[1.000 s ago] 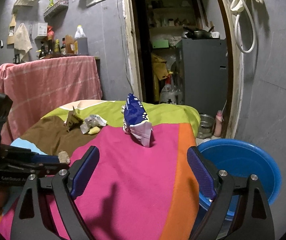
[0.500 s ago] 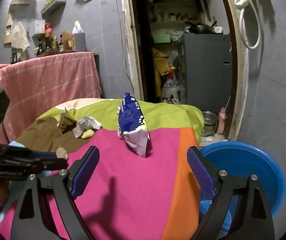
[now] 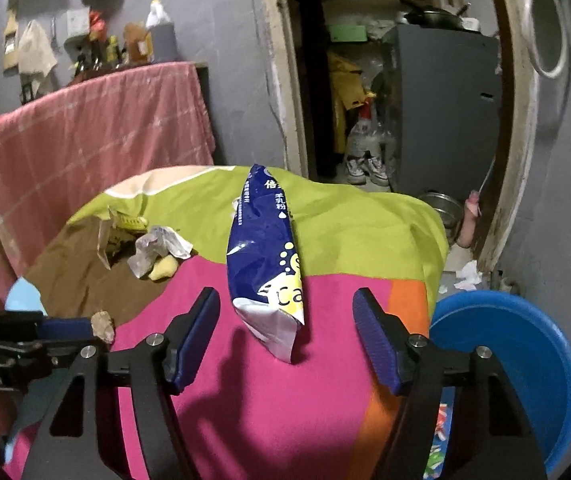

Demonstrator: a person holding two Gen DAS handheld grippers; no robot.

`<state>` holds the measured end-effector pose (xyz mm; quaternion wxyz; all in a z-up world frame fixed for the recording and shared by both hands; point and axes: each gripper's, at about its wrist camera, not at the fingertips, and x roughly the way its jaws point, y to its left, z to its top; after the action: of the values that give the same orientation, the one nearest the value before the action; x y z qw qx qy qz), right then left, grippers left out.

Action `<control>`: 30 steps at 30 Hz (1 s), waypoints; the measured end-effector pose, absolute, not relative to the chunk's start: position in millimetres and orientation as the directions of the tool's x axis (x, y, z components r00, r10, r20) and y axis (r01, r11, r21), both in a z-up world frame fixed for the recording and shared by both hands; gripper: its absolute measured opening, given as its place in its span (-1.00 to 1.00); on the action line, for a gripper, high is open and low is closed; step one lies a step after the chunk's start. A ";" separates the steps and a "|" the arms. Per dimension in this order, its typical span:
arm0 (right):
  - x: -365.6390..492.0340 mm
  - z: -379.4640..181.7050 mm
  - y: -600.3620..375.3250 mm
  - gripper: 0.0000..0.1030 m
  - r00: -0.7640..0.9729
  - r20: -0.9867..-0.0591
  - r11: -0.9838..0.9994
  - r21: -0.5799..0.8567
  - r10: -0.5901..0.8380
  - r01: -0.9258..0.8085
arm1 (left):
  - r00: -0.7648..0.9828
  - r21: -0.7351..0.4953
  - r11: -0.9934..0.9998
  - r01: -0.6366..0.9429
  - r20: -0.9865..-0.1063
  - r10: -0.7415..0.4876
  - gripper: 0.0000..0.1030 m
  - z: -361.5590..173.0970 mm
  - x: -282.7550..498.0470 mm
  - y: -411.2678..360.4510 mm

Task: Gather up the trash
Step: 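Grasp the dry tan clump with the left tool while the right tool grasps the blue snack bag, then carry the clump and snack bag over the blue bucket and open both tools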

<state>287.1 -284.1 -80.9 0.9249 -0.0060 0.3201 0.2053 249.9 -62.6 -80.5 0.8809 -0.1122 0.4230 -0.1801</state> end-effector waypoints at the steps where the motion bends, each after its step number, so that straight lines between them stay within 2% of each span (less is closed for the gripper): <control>1: 288.8 -81.6 -282.7 0.31 0.706 -0.600 0.915 0.116 0.375 -0.388 | 0.576 -0.350 0.912 0.214 -0.709 -0.407 -0.33 -80.7 250.8 -63.3; 3: 292.5 -83.5 -280.5 0.17 0.695 -0.615 0.914 0.110 0.372 -0.391 | 0.572 -0.346 0.916 0.202 -0.717 -0.397 -0.33 -81.2 253.4 -64.5; 7: 297.3 -85.0 -279.1 0.05 0.679 -0.628 0.910 0.121 0.380 -0.397 | 0.581 -0.342 0.920 0.190 -0.717 -0.386 -0.38 -80.1 258.0 -68.8; 9: 299.3 -85.4 -278.8 -0.09 0.673 -0.633 0.909 0.125 0.382 -0.398 | 0.579 -0.320 0.930 0.181 -0.730 -0.364 -0.56 -80.8 262.5 -73.3; 11: 301.2 -86.9 -279.9 -0.15 0.663 -0.640 0.907 0.136 0.388 -0.399 | 0.576 -0.313 0.933 0.179 -0.735 -0.357 -0.63 -82.1 267.1 -74.2; 12: 301.6 -86.9 -280.4 -0.24 0.662 -0.639 0.906 0.141 0.391 -0.399 | 0.576 -0.314 0.932 0.179 -0.735 -0.358 -0.67 -82.5 268.9 -74.9; 22: 286.2 -87.8 -289.5 -0.34 0.687 -0.601 0.907 0.182 0.409 -0.381 | 0.576 -0.305 0.927 0.220 -0.726 -0.375 -0.68 -82.6 270.5 -79.3; 30: 247.3 -76.8 -305.4 -0.35 0.777 -0.473 0.910 0.218 0.414 -0.353 | 0.660 -0.285 0.923 0.259 -0.645 -0.385 -0.69 -62.2 248.7 -87.4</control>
<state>247.3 -305.4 -76.8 0.9409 0.0585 0.2641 0.2038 248.7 -87.4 -62.2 0.9071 -0.0844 0.3723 -0.1776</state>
